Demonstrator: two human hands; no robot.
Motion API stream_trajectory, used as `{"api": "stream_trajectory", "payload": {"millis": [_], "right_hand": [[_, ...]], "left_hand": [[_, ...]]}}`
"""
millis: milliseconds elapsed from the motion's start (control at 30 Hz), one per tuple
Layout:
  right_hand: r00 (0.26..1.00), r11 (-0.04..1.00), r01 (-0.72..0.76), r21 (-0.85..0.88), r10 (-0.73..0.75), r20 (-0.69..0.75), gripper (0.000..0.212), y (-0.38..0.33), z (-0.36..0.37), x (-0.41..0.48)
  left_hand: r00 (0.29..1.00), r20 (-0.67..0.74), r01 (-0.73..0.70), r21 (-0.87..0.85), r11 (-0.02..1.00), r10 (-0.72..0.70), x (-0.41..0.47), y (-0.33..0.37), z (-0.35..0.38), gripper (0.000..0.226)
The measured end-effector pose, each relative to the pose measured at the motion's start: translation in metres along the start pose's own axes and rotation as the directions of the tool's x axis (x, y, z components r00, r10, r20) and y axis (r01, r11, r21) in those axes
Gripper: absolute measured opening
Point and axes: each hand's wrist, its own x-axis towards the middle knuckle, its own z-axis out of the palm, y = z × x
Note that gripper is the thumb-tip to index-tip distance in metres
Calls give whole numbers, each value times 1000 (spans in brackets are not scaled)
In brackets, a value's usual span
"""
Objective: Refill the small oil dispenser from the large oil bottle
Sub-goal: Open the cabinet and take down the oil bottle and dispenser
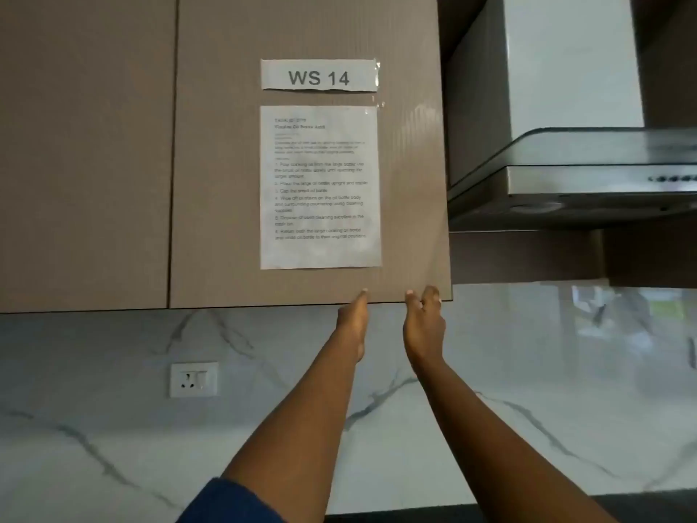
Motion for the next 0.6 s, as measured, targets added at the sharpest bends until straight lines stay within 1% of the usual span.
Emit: {"api": "stream_trajectory", "payload": {"millis": [33,100,167,233,267,333,400,467,600], "right_hand": [[998,998,-30,53,33,-57,54,4,-8,8],[994,993,-53,101,62,-94,55,16,-22,28],[991,988,-82,130,94,-90,55,26,-32,45],[986,976,-138,168,152,-70,56,34,-38,57],[982,966,-173,192,185,-44,56,34,-40,62],[976,945,-212,248,218,4,54,37,-39,69],[972,931,-234,279,235,32,50,34,-37,70],[968,920,-242,307,252,7,47,31,-35,69],[958,886,-238,397,282,-55,39,27,-41,65]], "left_hand": [[1000,-17,-9,-116,993,7,4,-1,12,63],[995,-97,-14,-309,951,-16,13,0,29,60],[986,-157,-27,-488,872,-58,25,-1,39,51],[984,-159,-31,-594,804,-80,32,-4,47,45],[984,-159,-36,-628,777,-83,33,-5,49,43],[979,-183,-47,-645,763,-94,33,-4,50,39],[981,-178,-64,-670,740,-75,31,-4,49,33],[983,-175,-79,-675,734,-55,28,-4,48,30],[987,-153,-68,-636,769,-39,14,-5,50,31]]}}
